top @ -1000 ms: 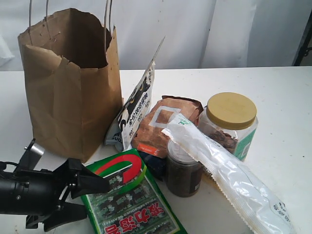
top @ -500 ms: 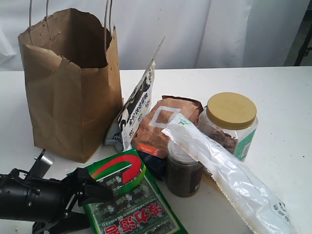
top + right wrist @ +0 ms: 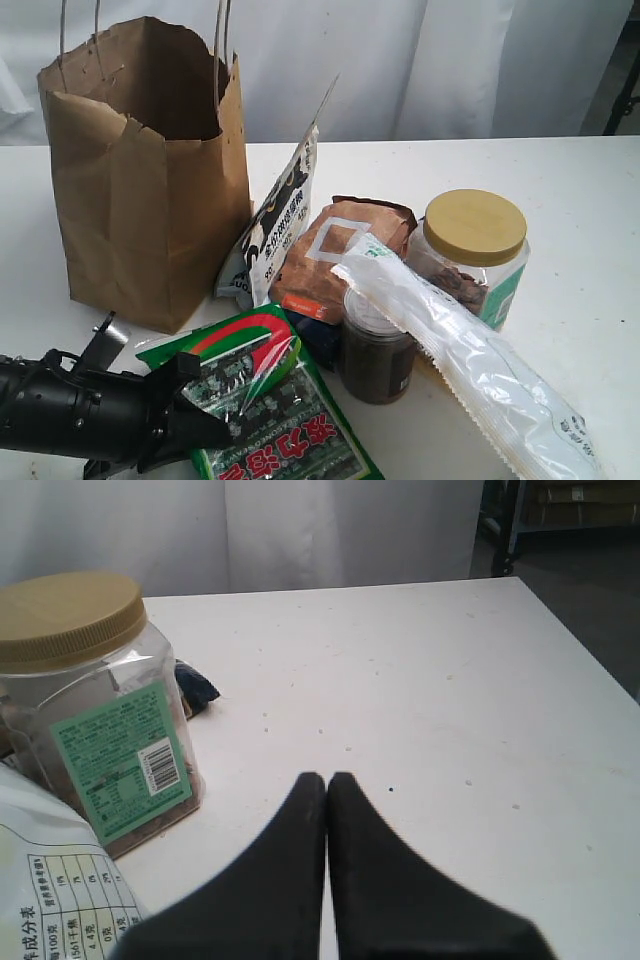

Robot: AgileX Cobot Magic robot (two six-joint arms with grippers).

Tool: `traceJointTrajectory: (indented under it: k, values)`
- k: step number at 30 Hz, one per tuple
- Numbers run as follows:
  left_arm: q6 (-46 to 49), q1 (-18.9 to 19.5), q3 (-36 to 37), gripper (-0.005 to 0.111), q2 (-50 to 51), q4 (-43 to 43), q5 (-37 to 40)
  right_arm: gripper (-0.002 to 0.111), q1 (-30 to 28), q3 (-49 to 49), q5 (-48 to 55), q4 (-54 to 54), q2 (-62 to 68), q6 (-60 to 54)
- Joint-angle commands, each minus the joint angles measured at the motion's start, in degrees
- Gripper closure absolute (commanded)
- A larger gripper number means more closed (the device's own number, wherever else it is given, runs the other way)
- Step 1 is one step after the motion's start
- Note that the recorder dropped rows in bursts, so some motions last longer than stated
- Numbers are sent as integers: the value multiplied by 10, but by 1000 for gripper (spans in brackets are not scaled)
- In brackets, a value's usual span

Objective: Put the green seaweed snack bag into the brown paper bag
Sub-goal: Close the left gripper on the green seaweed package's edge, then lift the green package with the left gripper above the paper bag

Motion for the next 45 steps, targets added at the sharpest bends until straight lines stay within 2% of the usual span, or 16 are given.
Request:
traceJointTrajectory:
  k: [1,5,9,15,17,21,23,24,27,31,36,39,42,45]
  values:
    - [-4,-4,1,107,-2,1,6,108,-3,2,-9,1,-4,1]
    - [-2,-4,20,107,-57,3,21,108,-3,2,-9,1,-4,1]
    - [-45,-4,42,107,-170,40,21,108,-3,2,-9,1,-4,1]
    - [-179,-3,45,107,-379,133,17,108,-3,2,-9,1,-4,1]
    - [-247,-3,45,107,-466,189,10,108,-3,2,-9,1,-4,1]
    - [-352,-3,12,107,-561,300,10,108,-3,2,-9,1,-4,1]
    - [-416,-3,-22,107,-610,377,17,108,-3,2,-9,1,-4,1]
    - [-476,-3,-56,107,-644,447,20,108,-3,2,-9,1,-4,1]
    - [-579,-3,-128,107,-689,586,20,108,-3,2,-9,1,-4,1]
    - [-665,-3,-226,107,-705,755,15,108,-3,2,-9,1,-4,1]
    - [-684,-3,-284,107,-690,836,-92,108,-3,2,-9,1,-4,1]
    - [-689,-3,-301,107,-632,844,-142,108,-3,2,-9,1,-4,1]
    - [-681,-3,-330,107,-552,844,-234,108,-3,2,-9,1,-4,1]
    - [-680,-3,-364,107,-492,844,-263,108,-3,2,-9,1,-4,1]
